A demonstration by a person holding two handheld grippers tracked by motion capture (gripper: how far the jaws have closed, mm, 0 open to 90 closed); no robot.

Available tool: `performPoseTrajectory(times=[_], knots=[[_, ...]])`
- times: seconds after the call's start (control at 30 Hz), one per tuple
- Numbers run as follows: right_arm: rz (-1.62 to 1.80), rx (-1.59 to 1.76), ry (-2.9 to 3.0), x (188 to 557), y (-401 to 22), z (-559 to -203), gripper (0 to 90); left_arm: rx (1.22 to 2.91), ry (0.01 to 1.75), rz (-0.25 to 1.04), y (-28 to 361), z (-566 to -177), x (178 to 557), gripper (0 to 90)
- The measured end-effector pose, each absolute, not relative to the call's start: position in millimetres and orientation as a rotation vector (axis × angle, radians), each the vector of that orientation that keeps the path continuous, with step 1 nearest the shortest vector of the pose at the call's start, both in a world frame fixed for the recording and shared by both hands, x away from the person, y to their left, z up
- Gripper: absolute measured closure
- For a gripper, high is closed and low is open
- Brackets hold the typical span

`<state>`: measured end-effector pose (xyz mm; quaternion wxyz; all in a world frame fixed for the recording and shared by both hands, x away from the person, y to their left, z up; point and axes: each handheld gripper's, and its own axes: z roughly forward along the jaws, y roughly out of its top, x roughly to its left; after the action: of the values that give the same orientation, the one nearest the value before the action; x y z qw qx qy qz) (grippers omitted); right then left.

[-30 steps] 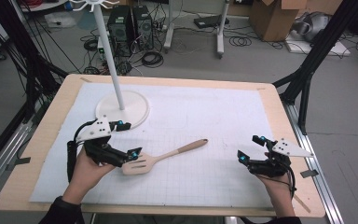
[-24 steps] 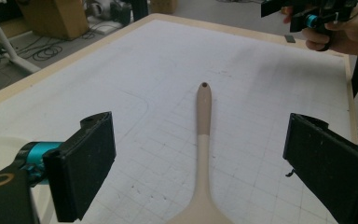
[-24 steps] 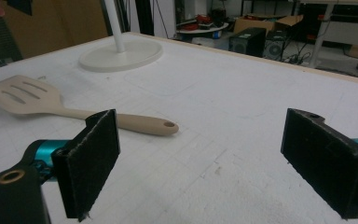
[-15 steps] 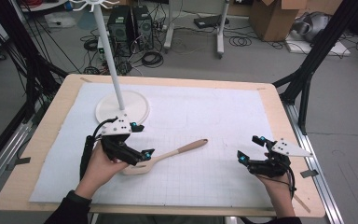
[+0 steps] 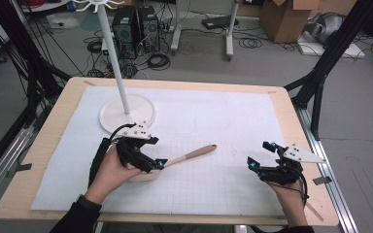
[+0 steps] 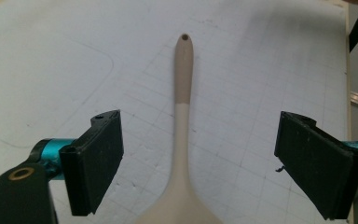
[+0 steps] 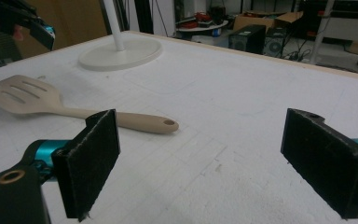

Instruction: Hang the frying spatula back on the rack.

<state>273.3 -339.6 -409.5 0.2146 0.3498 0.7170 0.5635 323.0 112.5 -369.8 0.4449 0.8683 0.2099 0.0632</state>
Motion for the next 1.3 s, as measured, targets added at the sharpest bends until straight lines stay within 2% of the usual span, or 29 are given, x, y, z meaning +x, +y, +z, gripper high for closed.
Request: performPoseTrajectory(times=[0.3, 0.53, 0.67, 0.93, 1.3], knots=[[1.562, 0.972, 1.990, 273, -339, -410, 10.7, 2.199, 0.575, 0.169, 102, -374, 327, 15.4], [1.563, 0.977, 1.995, 275, -338, -411, 10.8, 2.322, 0.550, 0.110, 88, -385, 333, 15.2], [1.568, 0.973, 1.994, 275, -339, -411, 10.7, 2.369, 0.570, 0.121, 80, -388, 335, 16.2], [1.571, 0.964, 2.022, 275, -336, -412, 10.7, 2.484, 0.558, 0.086, 58, -396, 341, 26.3], [1.570, 0.972, 2.022, 275, -336, -412, 11.1, 2.595, 0.572, 0.074, 40, -400, 346, 45.8]])
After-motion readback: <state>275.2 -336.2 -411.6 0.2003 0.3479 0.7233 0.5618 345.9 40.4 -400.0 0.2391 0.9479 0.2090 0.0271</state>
